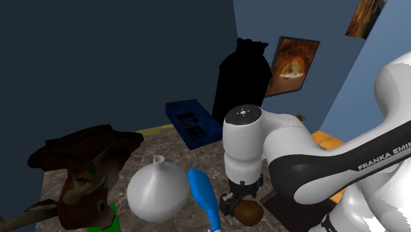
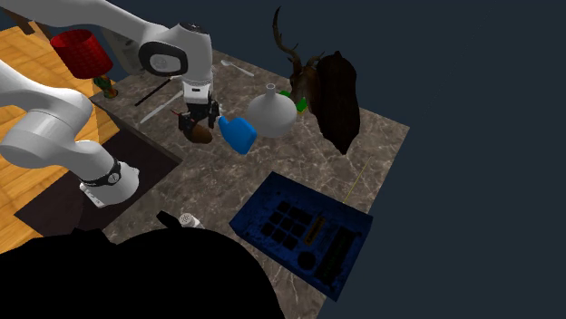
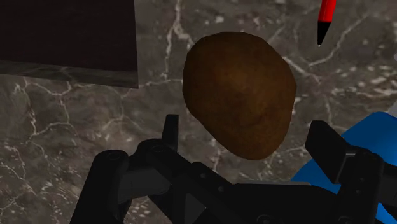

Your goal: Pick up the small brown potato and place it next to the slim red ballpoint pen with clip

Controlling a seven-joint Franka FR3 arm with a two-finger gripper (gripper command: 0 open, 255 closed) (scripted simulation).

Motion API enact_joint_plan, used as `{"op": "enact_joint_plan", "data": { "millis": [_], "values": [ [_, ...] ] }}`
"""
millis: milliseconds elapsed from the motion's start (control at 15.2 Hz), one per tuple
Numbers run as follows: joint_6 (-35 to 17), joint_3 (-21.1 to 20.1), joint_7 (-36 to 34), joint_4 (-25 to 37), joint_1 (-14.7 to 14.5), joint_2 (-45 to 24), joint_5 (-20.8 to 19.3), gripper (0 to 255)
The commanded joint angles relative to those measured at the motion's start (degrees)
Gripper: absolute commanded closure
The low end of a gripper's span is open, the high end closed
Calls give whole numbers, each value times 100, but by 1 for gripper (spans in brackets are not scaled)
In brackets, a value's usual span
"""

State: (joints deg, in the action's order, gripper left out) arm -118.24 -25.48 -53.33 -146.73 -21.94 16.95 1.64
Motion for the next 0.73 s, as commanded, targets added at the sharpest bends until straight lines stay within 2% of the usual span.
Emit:
{"op": "enact_joint_plan", "data": {
  "millis": [0,132,660],
  "values": [
    [320,26,37,213,-13,109,30,0],
    [692,49,63,495,-25,205,53,0],
    [692,49,63,495,-26,205,53,0]
  ]
}}
